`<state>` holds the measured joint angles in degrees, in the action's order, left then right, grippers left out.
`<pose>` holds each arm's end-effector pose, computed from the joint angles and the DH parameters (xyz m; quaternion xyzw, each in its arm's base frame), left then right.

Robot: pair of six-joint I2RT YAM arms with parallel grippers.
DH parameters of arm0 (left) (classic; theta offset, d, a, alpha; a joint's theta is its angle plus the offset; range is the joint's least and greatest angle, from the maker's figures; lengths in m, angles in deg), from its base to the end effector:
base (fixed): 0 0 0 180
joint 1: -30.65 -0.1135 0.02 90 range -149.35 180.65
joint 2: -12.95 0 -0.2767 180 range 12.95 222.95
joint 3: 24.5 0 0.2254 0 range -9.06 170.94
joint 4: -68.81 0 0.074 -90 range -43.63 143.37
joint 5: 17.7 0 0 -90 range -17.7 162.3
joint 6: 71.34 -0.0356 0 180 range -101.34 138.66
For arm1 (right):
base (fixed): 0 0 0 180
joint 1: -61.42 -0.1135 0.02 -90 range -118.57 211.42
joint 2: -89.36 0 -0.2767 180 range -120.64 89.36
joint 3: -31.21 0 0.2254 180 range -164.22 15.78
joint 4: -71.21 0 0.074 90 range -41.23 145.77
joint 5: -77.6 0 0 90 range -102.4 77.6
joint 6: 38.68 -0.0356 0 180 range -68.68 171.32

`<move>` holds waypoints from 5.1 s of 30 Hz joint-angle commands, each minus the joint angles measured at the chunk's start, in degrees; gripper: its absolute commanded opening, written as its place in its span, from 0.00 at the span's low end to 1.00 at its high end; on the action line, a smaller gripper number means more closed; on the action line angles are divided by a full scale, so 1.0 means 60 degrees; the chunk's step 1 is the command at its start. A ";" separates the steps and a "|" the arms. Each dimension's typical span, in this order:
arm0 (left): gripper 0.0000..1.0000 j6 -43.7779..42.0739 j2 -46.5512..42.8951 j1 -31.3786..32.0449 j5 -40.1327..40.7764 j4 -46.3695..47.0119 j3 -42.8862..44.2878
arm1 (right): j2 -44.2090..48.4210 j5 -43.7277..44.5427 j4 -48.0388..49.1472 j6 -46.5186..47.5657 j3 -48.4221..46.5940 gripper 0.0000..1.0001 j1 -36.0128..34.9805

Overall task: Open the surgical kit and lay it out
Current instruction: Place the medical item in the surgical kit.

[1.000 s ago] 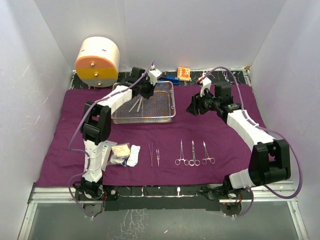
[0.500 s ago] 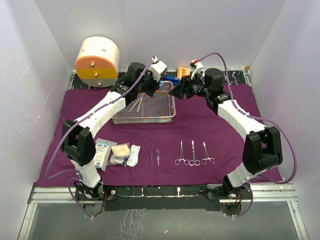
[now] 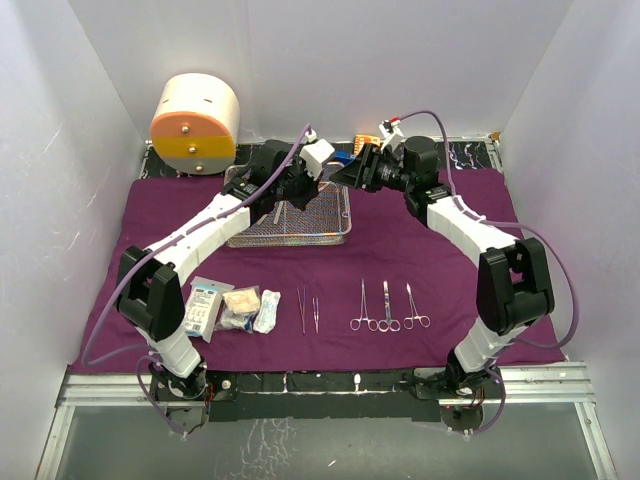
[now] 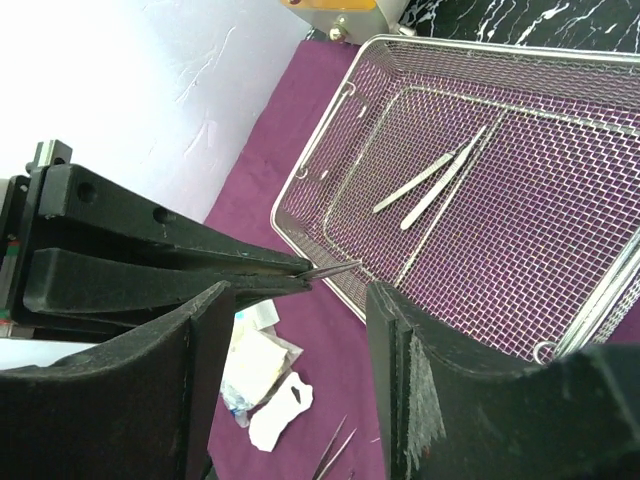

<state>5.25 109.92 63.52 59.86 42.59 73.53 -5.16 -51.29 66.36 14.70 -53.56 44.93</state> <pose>0.3128 -0.2113 0.3461 0.3832 0.7488 -0.1802 0.5098 0.3411 0.1243 0.3255 -0.0701 0.7702 0.4934 0.3981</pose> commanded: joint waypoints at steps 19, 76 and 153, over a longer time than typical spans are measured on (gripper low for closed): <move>0.00 0.0215 -0.0640 0.0065 -0.0468 0.0011 0.0036 | -0.0692 -0.0386 0.1498 -0.1654 -0.0114 0.40 0.0012; 0.00 0.0071 -0.0638 0.0094 -0.0984 -0.0021 -0.0260 | -0.1216 -0.0879 0.1981 -0.1712 -0.0067 0.00 0.0102; 0.88 -0.1003 -0.1723 -0.2529 -0.5641 -0.1456 -0.1128 | -0.2480 -0.4420 -0.4863 0.7407 0.1314 0.08 -0.2100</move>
<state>-0.65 99.75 48.72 28.27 33.60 66.90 -20.48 -77.26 36.81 57.50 -43.22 32.10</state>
